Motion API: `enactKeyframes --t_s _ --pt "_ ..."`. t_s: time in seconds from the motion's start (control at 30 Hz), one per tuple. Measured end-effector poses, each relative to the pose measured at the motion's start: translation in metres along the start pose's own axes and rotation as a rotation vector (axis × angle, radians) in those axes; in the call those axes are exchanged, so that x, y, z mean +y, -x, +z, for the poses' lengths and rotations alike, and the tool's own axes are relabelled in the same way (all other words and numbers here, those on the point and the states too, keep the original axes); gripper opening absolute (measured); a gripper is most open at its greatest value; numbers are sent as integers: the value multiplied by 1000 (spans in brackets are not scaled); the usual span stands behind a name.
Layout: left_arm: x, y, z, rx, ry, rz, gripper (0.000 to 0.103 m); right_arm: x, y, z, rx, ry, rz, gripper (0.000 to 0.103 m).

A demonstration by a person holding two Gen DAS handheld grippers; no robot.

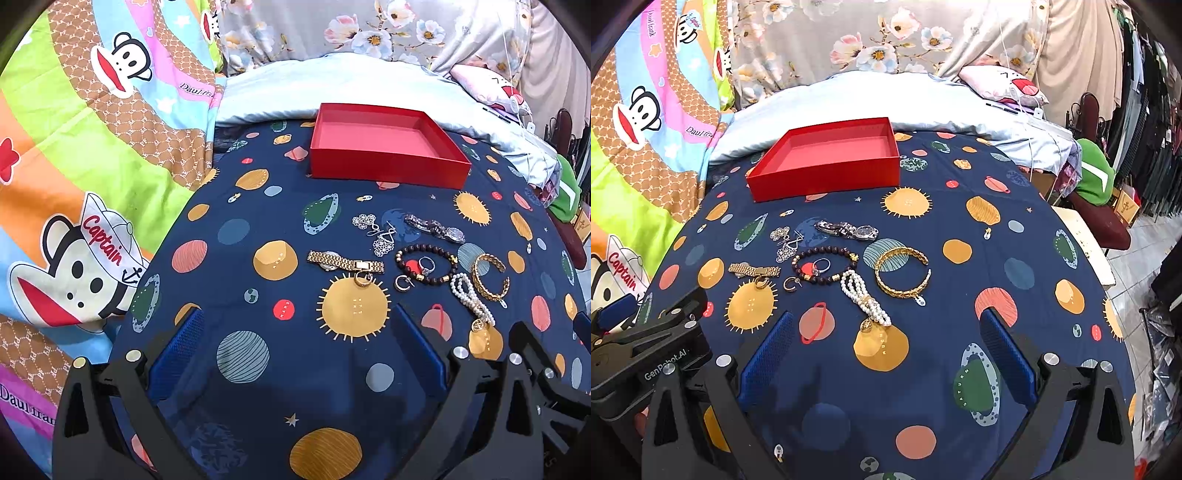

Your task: Organize jewelry

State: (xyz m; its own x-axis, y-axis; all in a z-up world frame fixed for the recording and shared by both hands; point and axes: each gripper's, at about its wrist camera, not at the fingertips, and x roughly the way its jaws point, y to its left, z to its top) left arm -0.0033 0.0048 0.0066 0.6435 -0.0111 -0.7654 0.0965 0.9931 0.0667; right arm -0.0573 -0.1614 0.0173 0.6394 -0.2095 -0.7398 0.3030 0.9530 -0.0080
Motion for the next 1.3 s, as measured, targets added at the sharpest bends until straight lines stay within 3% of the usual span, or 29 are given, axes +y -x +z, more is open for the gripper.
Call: enactKeyframes --t_s 1.3 --pt "-1 -1 -2 -2 -6 4 97 0 -2 -2 2 -1 1 98"
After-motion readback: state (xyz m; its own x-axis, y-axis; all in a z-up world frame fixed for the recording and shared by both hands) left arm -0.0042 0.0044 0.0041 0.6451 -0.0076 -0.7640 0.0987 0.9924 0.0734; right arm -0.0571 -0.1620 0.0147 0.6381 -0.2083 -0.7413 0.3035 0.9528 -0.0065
